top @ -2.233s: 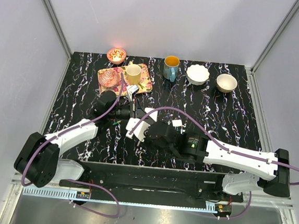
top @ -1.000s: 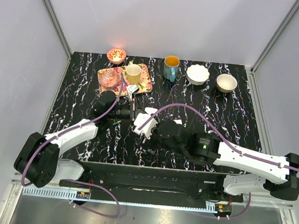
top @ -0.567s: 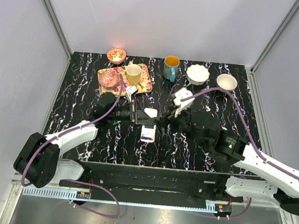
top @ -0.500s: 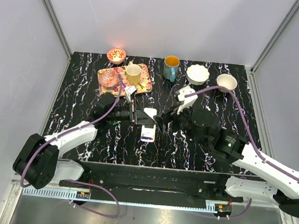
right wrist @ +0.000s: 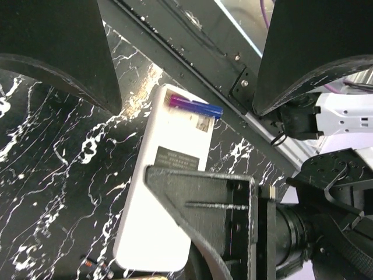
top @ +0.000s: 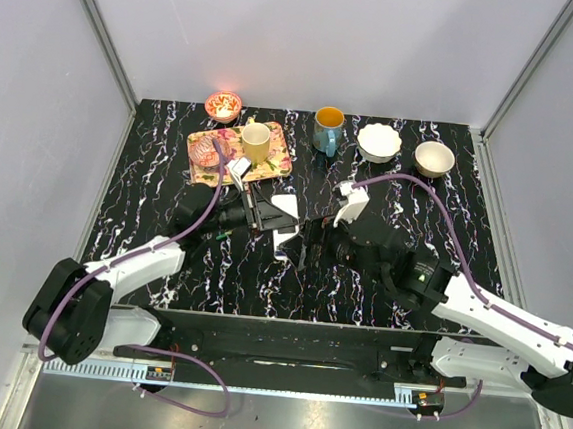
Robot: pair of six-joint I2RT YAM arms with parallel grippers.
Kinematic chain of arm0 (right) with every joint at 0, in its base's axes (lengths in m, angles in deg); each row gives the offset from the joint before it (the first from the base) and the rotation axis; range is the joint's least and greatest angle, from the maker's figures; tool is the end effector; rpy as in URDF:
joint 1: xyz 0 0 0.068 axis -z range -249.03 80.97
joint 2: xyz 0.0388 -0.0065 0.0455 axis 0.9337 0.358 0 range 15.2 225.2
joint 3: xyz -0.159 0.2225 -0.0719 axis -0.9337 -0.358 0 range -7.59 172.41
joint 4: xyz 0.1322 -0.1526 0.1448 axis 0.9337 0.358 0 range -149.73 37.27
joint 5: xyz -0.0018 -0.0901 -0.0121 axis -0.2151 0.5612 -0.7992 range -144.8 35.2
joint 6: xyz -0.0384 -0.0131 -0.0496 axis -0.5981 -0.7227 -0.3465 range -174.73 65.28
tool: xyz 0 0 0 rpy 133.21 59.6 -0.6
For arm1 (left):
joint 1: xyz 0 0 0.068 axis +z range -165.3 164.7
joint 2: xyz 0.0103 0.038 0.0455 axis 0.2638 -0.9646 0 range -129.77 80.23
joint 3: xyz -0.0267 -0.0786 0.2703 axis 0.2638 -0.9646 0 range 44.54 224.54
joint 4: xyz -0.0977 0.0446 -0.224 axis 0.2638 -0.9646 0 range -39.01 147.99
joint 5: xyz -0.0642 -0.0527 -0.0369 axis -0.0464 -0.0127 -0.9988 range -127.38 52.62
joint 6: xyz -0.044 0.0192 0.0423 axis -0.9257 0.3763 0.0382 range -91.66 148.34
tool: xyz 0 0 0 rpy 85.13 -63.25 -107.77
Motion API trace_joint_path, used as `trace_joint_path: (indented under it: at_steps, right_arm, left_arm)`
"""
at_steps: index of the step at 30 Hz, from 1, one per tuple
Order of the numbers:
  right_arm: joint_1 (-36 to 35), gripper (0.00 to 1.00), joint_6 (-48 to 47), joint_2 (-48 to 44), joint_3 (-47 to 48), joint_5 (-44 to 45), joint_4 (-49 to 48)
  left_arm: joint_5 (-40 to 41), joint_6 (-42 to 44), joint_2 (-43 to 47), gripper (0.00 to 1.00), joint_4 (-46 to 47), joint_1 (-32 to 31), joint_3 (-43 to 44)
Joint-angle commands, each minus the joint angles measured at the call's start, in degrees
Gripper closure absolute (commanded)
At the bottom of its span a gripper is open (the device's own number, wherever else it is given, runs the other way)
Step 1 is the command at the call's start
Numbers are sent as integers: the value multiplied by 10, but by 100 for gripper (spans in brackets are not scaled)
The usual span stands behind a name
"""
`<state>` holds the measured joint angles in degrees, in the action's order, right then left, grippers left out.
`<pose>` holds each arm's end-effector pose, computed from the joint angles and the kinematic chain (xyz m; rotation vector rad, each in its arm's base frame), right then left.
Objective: Load the batteries into the remote control
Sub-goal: Load the battery into the remote control.
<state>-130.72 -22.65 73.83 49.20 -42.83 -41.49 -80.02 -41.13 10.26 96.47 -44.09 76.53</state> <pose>0.1158 0.1933 0.3581 -0.3720 1.9845 0.8834 0.2078 -0.1524 0.2773 0.0387 1.9292 -1.8283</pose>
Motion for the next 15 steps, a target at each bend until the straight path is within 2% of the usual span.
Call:
trace_joint_path:
  at_steps: [1,15]
  right_arm:
    - [5,0,47,-2,-5,-39,-33]
    - [10,3,59,19,-22,-67,-45]
  left_arm:
    - [15,-42,-17,100,108,0,-2]
    - [14,-44,-8,100,111,0,-1]
